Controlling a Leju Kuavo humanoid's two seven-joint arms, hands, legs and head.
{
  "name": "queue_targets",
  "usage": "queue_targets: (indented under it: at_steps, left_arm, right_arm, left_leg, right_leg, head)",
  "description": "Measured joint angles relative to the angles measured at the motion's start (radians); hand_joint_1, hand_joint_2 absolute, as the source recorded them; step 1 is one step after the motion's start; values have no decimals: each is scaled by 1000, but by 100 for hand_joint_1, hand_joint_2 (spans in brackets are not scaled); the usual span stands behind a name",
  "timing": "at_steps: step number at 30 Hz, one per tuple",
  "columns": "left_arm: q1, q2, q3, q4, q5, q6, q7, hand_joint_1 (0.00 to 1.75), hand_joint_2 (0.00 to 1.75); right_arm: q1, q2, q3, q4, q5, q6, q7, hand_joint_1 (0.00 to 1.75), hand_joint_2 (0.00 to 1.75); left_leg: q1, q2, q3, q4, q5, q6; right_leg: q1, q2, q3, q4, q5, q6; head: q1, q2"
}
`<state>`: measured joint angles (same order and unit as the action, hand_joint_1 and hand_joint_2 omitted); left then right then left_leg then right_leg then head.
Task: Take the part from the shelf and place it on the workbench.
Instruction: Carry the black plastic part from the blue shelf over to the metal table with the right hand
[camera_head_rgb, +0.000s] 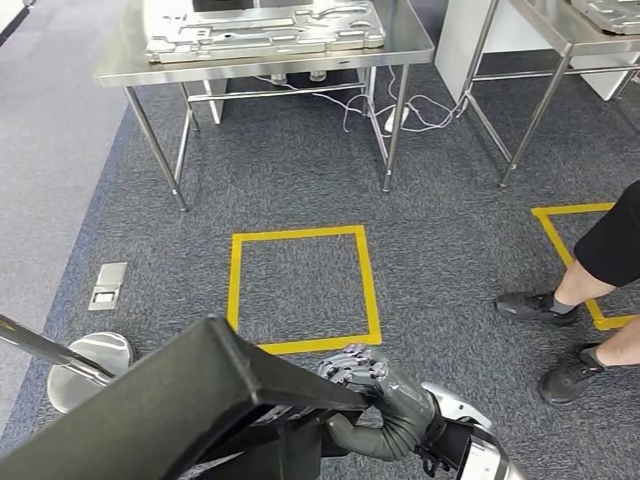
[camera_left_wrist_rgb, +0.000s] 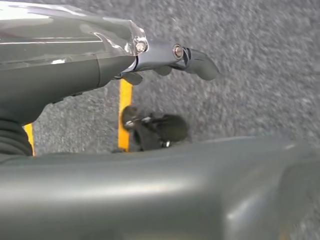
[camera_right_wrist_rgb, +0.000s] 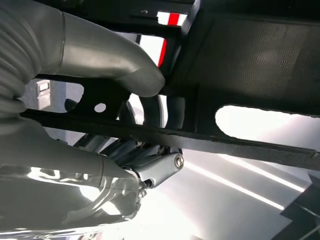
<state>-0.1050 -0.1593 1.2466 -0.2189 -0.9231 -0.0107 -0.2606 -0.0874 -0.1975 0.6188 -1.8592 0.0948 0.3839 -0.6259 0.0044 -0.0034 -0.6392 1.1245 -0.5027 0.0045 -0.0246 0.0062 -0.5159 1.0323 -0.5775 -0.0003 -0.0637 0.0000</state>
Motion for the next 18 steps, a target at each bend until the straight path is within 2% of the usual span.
queue_targets:
  at_steps: [1,2,5,6,7,8,10,11,12,14,15,16,18]
  left_arm:
    - [0,0,0,0,0,0,0,0,175]
    - [-1,1,0,0,1,0,0,0,175]
    - [0,2,1,0,4,1,-1,0,175]
    - [0,2,1,0,5,1,-2,0,175]
    - [-1,2,2,0,6,1,-2,0,175]
    - [-1,2,2,0,6,1,-3,0,175]
    - [-2,2,3,0,7,1,-3,0,175]
    - [-1,2,4,0,7,1,-3,0,175]
    - [0,2,4,0,8,2,-3,0,175]
    - [1,2,5,0,8,2,-3,0,175]
    - [1,2,6,0,8,2,-3,0,175]
    - [0,2,6,0,8,2,-3,0,175]
    - [-1,2,7,0,8,2,-3,0,175]
  right_arm:
    - [0,1,0,0,-1,1,0,175,175]
    - [0,1,0,0,-3,2,1,175,175]
    - [-1,1,0,0,-6,5,4,175,175]
    - [-1,1,0,0,-8,5,7,175,175]
    - [-2,1,0,0,-11,6,11,175,175]
    - [-1,0,0,2,-14,7,16,175,175]
    - [1,-3,1,8,-18,11,24,175,175]
    - [3,-5,1,11,-19,13,26,175,175]
    - [4,-7,2,14,-20,14,26,175,175]
    - [4,-11,2,17,-23,14,26,175,175]
    - [4,-12,2,19,-24,14,26,175,175]
    - [4,-13,2,19,-25,14,26,175,175]
    - [5,-15,3,21,-26,14,27,175,175]
  left_leg:
    - [-3,-1,15,-37,10,5]
    - [-5,-1,22,-52,5,8]
    - [-4,0,33,-73,-10,17]
    - [-1,0,40,-80,-11,21]
    - [2,1,48,-86,-12,25]
    - [2,2,53,-88,-15,29]
    - [2,3,62,-89,-24,33]
    - [2,3,69,-89,-30,34]
    - [2,2,78,-89,-36,32]
    - [2,2,100,-89,-53,27]
    - [0,1,108,-88,-61,22]
    - [-1,1,112,-87,-67,17]
    - [-3,2,112,-88,-72,9]
  right_leg:
    - [1,1,3,0,-5,4]
    - [1,1,3,-1,-8,9]
    - [1,-1,6,-4,-17,26]
    - [2,-1,2,11,-27,29]
    - [2,-2,-14,48,-45,32]
    - [2,-2,-45,106,-69,33]
    - [2,-3,-127,234,-107,36]
    - [2,-3,-154,266,-101,37]
    - [3,-3,-163,259,-74,38]
    - [3,-4,-131,148,17,35]
    - [6,-5,-111,90,52,33]
    - [8,-6,-95,47,68,28]
    - [13,-5,-88,23,62,17]
  head:
    - [0,0]
    - [0,0]
    - [0,0]
    - [0,0]
    - [1,0]
    - [1,0]
    - [1,0]
    - [1,0]
    - [1,0]
    - [1,0]
    - [1,0]
    - [2,0]
    - [1,0]
